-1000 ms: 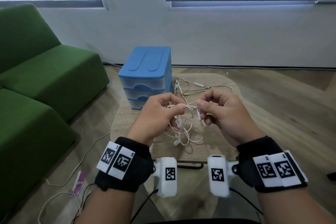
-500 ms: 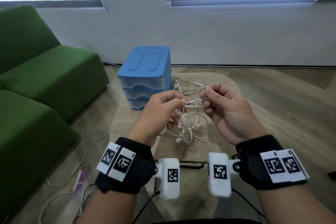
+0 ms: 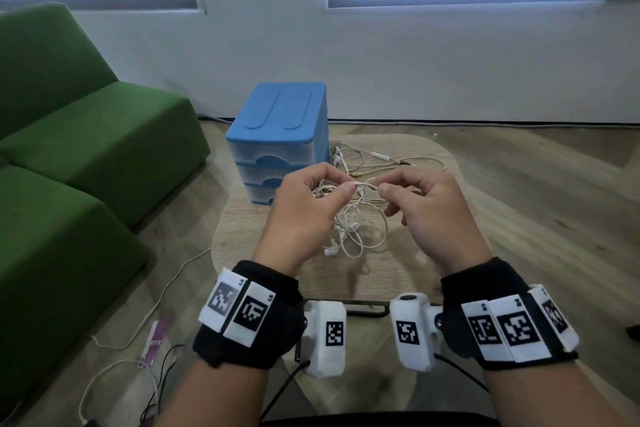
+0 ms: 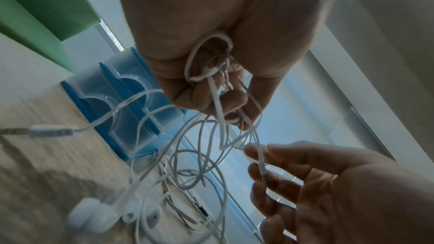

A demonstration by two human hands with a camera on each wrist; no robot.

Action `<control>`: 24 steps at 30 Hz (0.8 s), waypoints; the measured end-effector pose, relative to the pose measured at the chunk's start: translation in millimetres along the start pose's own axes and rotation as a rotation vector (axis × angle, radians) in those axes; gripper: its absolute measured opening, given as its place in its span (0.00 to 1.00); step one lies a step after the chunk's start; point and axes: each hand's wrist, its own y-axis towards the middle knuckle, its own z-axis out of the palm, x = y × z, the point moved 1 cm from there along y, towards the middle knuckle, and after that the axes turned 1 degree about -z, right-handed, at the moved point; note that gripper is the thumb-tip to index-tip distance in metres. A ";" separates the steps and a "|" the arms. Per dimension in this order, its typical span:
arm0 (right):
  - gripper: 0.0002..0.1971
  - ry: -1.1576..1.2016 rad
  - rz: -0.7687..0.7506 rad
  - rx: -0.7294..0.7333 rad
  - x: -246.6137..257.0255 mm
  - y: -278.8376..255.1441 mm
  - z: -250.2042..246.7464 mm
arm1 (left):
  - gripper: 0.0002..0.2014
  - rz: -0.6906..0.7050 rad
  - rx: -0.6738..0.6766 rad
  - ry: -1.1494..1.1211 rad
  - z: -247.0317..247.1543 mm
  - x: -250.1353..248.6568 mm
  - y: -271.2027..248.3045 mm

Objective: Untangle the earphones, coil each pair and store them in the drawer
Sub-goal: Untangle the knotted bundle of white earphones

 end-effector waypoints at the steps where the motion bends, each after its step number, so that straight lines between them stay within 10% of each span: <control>1: 0.05 -0.035 -0.017 0.018 -0.4 0.5 -0.3 | 0.05 0.009 0.001 0.017 -0.2 0.8 0.3; 24: 0.05 -0.238 -0.238 0.153 9.7 1.3 -2.0 | 0.04 0.082 0.090 0.073 -7.1 -7.6 -2.8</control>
